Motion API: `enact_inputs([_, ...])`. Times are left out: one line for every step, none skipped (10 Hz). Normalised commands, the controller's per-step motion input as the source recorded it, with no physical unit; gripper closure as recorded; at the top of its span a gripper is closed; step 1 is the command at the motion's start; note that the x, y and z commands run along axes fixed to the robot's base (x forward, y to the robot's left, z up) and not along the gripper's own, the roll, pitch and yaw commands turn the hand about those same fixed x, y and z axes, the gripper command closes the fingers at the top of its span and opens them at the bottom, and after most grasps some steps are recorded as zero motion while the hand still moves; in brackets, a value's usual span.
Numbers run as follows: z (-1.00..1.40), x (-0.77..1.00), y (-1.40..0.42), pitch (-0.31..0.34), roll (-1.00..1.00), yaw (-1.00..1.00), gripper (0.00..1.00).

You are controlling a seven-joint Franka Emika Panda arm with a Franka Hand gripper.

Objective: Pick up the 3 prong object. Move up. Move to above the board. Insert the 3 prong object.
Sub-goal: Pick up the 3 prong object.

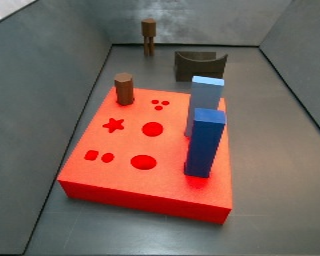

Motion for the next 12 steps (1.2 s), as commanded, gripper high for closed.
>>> enact_inputs([-0.01, 0.00, 0.05, 0.000, 0.00, 0.00, 0.00])
enact_inputs([-0.26, 0.00, 0.34, 0.000, 0.07, 0.13, 0.00])
enact_inputs([-0.47, -0.07, 0.58, -0.060, 0.05, 0.25, 0.00])
enact_inputs([-0.53, -0.14, 0.69, -0.106, 0.02, 0.27, 0.00])
enact_inputs([-0.57, -0.07, 0.75, -0.123, 0.00, 0.25, 0.00])
enact_inputs([-0.66, 0.00, 0.80, -0.129, 0.00, 0.21, 0.00])
enact_inputs([-0.78, 0.00, 0.73, -0.194, -0.03, 0.15, 0.00])
enact_inputs([-0.78, -0.07, 0.64, -0.204, -0.01, 0.12, 0.00])
enact_inputs([-0.78, -0.09, 0.62, -0.211, -0.02, 0.11, 0.00])
enact_inputs([-0.82, -0.09, 0.56, -0.196, -0.02, 0.07, 0.00])
enact_inputs([-0.95, 0.00, 0.43, -0.124, 0.00, 0.03, 0.00])
enact_inputs([-1.00, 0.00, 0.15, -0.076, 0.06, 0.00, 0.00])
